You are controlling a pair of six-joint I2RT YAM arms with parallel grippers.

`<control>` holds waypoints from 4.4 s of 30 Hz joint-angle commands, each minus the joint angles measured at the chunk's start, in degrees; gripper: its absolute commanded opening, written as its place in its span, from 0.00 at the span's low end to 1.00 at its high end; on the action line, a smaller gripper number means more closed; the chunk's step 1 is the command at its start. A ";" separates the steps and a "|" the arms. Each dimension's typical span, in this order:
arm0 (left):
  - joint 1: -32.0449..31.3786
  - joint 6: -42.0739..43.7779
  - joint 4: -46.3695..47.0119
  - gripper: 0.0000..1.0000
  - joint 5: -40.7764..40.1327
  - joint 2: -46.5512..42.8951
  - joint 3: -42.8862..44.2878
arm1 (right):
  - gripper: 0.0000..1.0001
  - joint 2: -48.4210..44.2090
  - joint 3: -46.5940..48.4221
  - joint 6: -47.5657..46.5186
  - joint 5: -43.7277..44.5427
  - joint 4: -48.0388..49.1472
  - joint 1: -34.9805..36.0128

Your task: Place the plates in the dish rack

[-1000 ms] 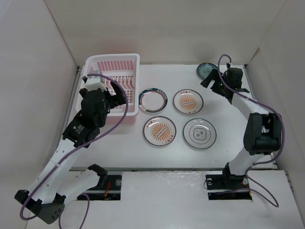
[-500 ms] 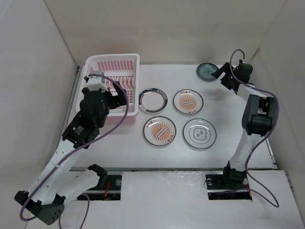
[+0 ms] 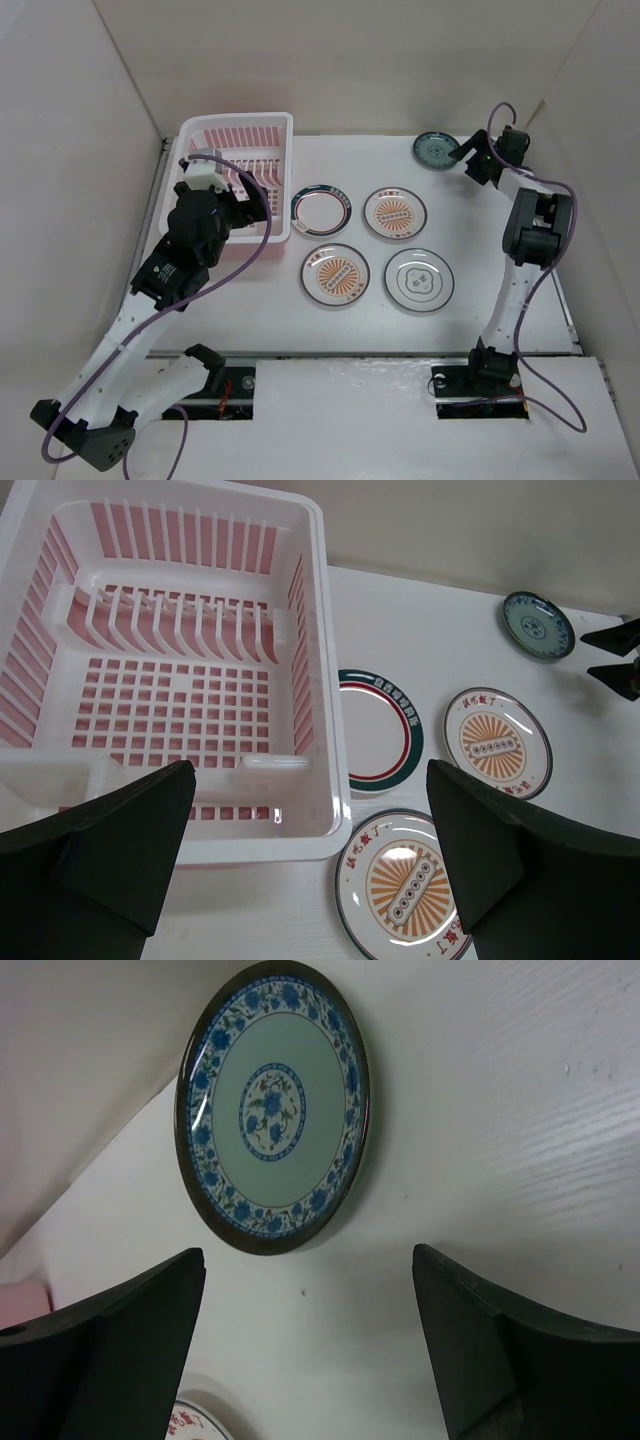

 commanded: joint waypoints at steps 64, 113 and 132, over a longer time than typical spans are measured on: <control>0.09 0.71 2.47 1.00 -0.69 -0.63 -0.45 | 0.00 18.14 26.26 12.62 -3.61 -19.06 -1.03; 1.76 2.47 25.50 0.92 32.54 32.50 13.88 | 0.00 -36.01 -22.18 -7.86 -26.36 22.52 22.00; 3.43 0.89 30.24 0.11 37.10 34.79 11.06 | 0.00 -37.78 -25.35 -4.78 -32.27 26.40 25.43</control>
